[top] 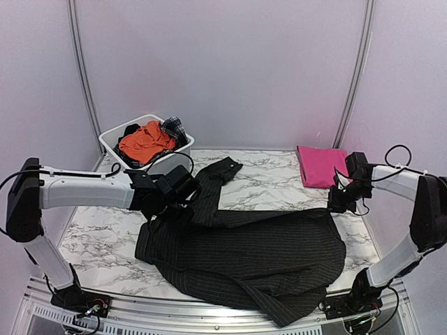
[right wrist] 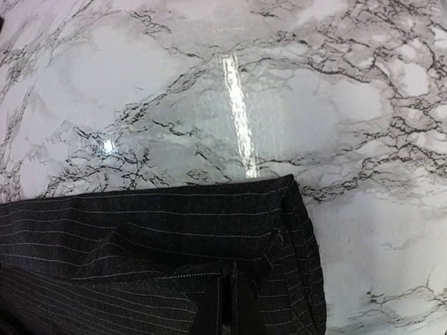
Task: Fold and stack the mixed laundry pile
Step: Fold the flattened shirt at the center of the board.
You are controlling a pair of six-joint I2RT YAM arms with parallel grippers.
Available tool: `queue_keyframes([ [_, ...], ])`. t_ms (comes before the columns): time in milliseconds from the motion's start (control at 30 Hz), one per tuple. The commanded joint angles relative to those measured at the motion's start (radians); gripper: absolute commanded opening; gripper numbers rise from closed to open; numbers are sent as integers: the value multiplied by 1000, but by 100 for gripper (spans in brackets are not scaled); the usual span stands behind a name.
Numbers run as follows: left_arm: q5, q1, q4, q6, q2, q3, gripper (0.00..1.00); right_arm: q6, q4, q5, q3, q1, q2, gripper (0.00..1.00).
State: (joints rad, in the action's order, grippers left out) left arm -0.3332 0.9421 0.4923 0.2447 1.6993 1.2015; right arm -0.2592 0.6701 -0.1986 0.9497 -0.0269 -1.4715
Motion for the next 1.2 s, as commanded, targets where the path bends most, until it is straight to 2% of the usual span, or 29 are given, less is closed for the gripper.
queue_keyframes([
  [0, -20, 5, 21, 24, -103, -51, 21, -26, 22, 1, -10, -26, 7, 5],
  [67, 5, -25, 4, 51, -165, -80, 36, -29, 26, 16, -2, -42, 29, 30],
  [133, 33, -69, -10, 74, -224, -103, 43, -21, 33, 49, 32, -51, 54, 44],
  [167, 36, -93, -13, 86, -247, -111, 44, -12, 36, 57, 53, -51, 63, 46],
  [300, 75, -183, -12, 131, -253, -122, 46, 37, 19, -20, 100, -51, 68, 47],
  [467, 114, -224, -8, 174, -145, -112, 44, 58, -14, -166, 80, -28, 15, 42],
  [667, 145, -232, -1, 196, -21, -98, 39, 38, -67, -177, -16, 80, -40, 40],
  [900, 124, -276, 26, 215, 77, -151, 28, 16, -135, -143, -115, 80, -131, 38],
  [1067, 102, -350, 36, 219, 136, -133, 22, 22, -186, -154, -24, 71, -265, 36],
  [1167, 87, -368, 39, 196, 96, -97, 21, 30, -145, -188, 59, 73, -267, 36],
])
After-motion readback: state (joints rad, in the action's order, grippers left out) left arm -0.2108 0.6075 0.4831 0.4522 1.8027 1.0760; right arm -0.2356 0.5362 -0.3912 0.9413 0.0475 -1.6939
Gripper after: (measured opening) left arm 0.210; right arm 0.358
